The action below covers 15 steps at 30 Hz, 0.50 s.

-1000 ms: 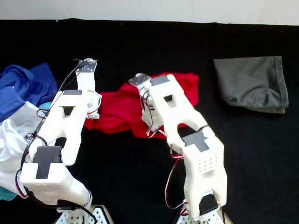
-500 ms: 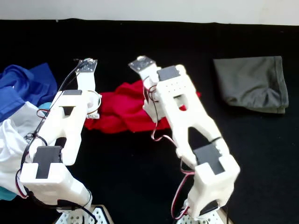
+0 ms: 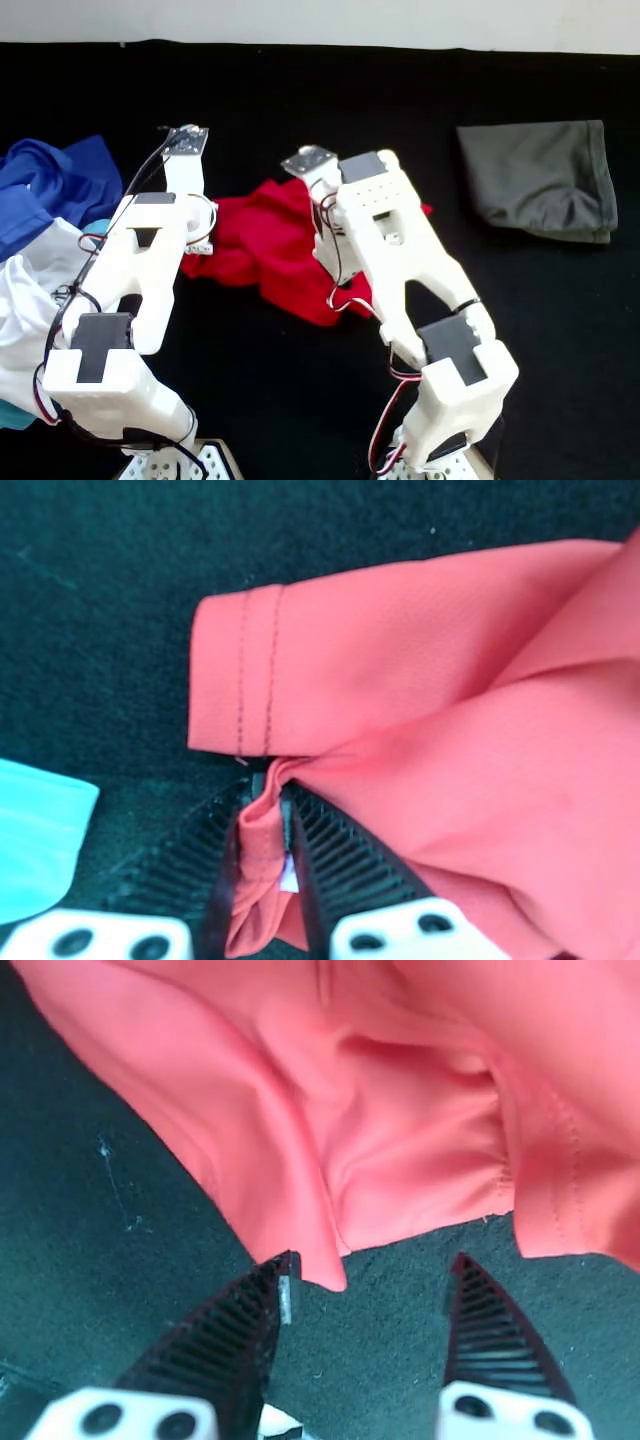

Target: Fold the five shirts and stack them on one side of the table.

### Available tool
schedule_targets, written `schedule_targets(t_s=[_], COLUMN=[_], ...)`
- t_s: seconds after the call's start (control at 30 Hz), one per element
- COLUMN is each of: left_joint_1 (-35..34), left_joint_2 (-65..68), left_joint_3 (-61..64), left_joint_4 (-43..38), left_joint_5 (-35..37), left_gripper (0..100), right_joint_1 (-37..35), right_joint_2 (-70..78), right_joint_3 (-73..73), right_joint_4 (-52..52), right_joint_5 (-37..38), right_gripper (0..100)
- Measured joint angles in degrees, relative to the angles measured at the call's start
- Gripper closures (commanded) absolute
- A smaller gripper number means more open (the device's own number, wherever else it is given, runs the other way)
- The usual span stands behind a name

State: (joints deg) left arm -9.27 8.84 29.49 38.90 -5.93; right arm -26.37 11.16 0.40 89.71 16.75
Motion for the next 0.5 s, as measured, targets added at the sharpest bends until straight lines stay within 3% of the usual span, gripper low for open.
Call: schedule_targets(t_s=[0.27,0.5], left_joint_1=[0.0,0.0], left_joint_2=[0.0,0.0], left_joint_3=[0.0,0.0], left_joint_4=[0.0,0.0], left_joint_5=[0.0,0.0], left_gripper=[99,99], right_joint_1=[-0.09,5.1], right_joint_2=[-3.16,6.15], right_joint_3=[3.43,8.7], right_joint_4=[-0.26,-15.82], right_joint_5=[1.05,3.96], right_gripper=[77.1,92.0])
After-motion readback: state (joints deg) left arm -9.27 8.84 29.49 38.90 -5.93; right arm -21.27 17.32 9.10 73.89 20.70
